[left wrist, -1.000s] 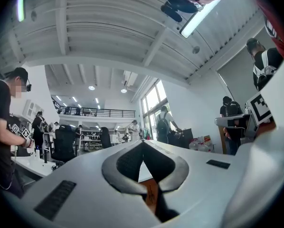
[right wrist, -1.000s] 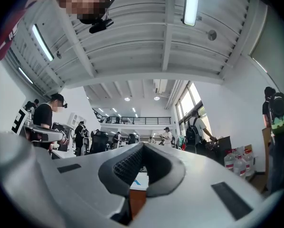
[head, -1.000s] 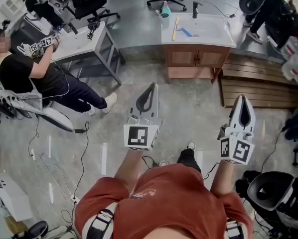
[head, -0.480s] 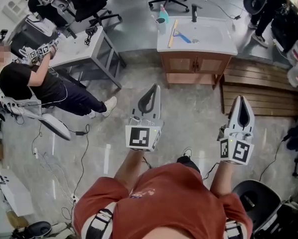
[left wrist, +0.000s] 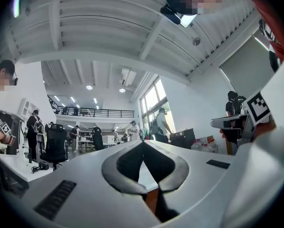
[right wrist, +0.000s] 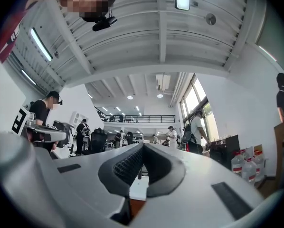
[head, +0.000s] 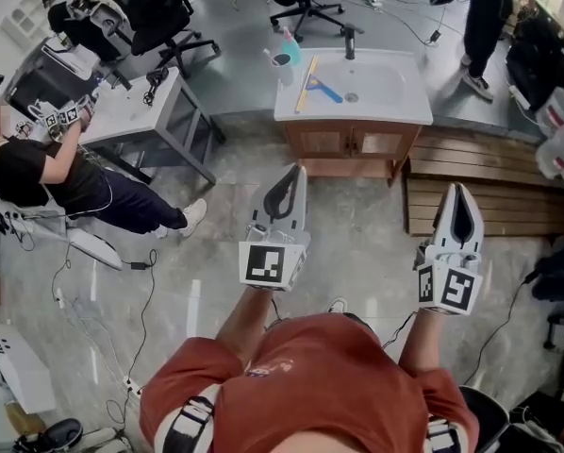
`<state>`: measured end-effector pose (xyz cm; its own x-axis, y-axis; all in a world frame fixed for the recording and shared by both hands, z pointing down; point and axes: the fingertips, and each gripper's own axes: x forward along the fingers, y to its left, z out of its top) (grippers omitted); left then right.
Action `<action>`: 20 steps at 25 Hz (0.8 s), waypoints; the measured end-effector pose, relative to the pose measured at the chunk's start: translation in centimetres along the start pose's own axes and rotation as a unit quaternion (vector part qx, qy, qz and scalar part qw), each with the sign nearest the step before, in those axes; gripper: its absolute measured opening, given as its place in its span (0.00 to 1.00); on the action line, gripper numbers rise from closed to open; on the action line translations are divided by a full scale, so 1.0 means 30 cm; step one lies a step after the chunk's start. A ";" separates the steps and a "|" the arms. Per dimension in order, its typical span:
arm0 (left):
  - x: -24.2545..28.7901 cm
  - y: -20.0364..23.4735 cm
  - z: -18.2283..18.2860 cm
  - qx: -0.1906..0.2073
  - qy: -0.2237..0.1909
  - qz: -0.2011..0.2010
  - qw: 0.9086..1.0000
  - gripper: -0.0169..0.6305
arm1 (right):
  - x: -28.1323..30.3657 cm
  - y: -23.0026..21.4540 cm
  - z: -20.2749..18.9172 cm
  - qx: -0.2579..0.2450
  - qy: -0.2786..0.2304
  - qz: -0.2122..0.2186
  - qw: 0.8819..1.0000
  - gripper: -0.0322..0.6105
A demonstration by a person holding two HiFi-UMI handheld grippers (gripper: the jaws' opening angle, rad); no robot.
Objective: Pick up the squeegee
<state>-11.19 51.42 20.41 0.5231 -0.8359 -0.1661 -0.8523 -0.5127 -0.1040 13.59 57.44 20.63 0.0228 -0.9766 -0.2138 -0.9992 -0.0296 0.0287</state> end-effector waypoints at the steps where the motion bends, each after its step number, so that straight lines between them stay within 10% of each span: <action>1: 0.024 -0.010 -0.003 0.001 0.001 0.002 1.000 0.05 | 0.017 -0.018 -0.007 0.000 0.001 0.003 1.000 0.06; 20: 0.316 0.064 -0.139 -0.020 -0.004 0.009 1.000 0.05 | 0.302 -0.088 -0.144 -0.013 0.017 0.010 1.000 0.06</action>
<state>-7.87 41.71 22.73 0.5078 -0.8432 -0.1764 -0.8607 -0.5054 -0.0619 16.57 47.75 22.83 0.0038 -0.9837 -0.1800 -0.9981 -0.0146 0.0592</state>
